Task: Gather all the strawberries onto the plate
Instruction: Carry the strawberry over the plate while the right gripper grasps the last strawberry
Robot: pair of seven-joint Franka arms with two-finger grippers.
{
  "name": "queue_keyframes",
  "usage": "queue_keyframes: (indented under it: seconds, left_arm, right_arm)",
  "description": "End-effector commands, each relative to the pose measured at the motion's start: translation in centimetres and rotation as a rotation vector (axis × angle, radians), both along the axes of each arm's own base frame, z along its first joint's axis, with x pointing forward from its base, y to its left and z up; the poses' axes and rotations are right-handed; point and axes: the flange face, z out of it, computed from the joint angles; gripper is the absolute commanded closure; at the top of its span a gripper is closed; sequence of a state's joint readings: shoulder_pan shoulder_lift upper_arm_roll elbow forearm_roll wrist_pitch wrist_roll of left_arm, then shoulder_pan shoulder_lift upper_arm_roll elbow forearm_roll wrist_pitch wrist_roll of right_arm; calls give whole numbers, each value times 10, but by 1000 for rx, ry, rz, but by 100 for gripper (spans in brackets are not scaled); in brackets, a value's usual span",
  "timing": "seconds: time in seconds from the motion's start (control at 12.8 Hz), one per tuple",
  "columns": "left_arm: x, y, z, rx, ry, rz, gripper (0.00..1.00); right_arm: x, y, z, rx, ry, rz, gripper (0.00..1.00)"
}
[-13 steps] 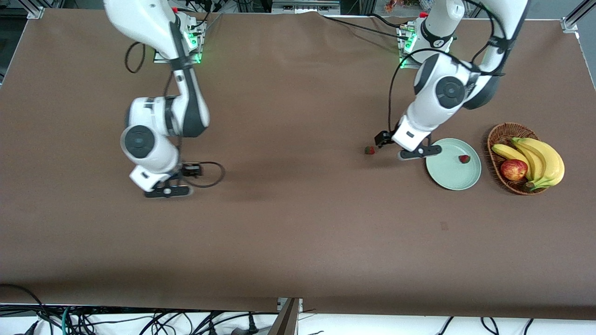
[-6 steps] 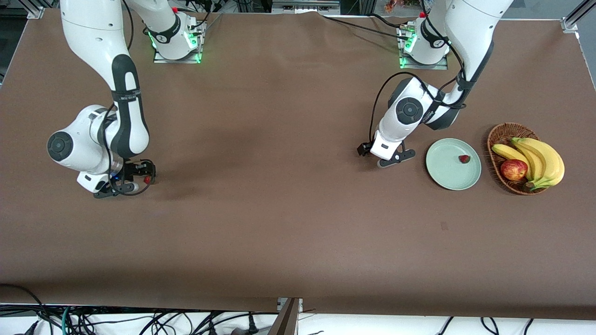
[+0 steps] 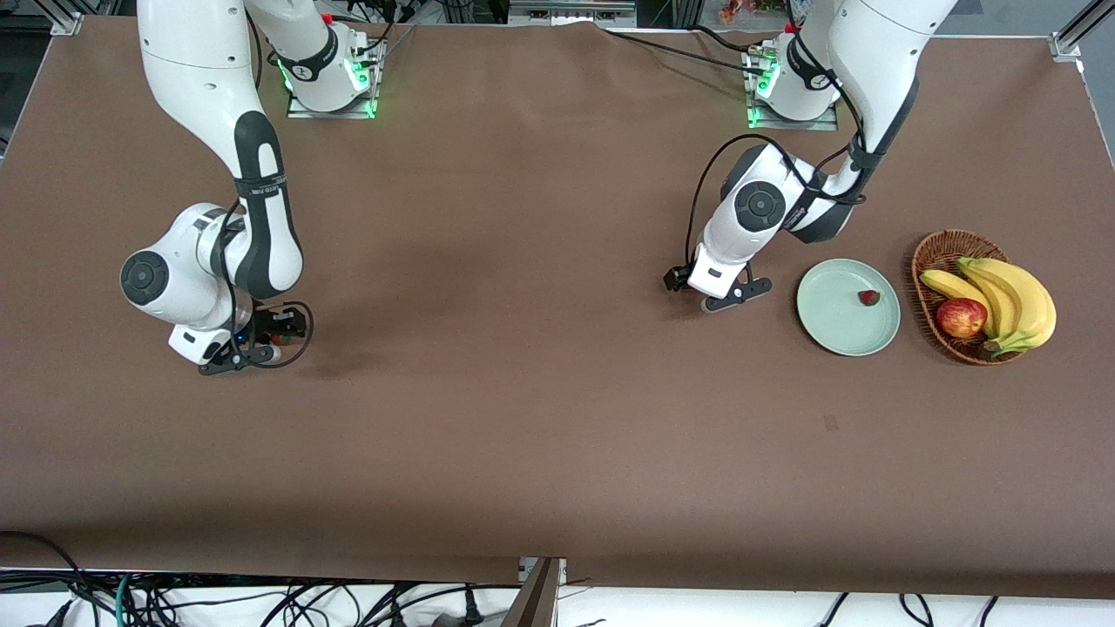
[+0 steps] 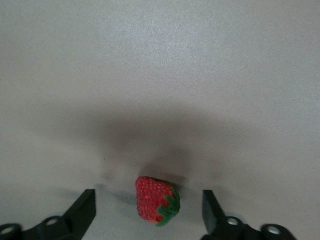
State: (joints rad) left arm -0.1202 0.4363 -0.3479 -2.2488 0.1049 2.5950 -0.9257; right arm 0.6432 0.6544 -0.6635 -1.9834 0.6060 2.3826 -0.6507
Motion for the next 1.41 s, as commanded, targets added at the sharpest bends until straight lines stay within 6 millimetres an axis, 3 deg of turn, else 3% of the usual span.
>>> queue_keyframes:
  seconds: [0.0, 0.16, 0.23, 0.47, 0.7, 0.86, 1.09, 1.25, 1.33]
  left_arm:
    - [-2, -9, 0, 9, -3, 7, 44]
    - [-3, -9, -1, 11, 2, 8, 67]
    - [-2, -9, 0, 12, 2, 10, 73]
    - [10, -7, 16, 24, -3, 16, 79]
    - [41, 12, 65, 52, 12, 24, 81]
    - [55, 52, 95, 19, 37, -12, 81]
    - [69, 144, 121, 5, 82, -110, 81]
    - [73, 200, 122, -2, 96, -183, 81]
    - [75, 229, 117, -7, 100, -214, 81]
  right_arm:
    - [1, -3, 0, 15, -13, 8, 37]
    - [0, -8, -4, 12, -7, 14, 39]
    - [0, -11, -4, 12, -8, 16, 41]
    - [0, -12, -4, 11, -6, 28, 56]
    - [0, -11, -4, 12, -7, 30, 63]
    - [1, -11, -3, 12, -9, 29, 65]
    - [4, -7, 0, 18, -10, 30, 83]
    - [13, 11, 12, 26, -34, 34, 84]
    - [18, 30, 18, 31, -42, 23, 84]
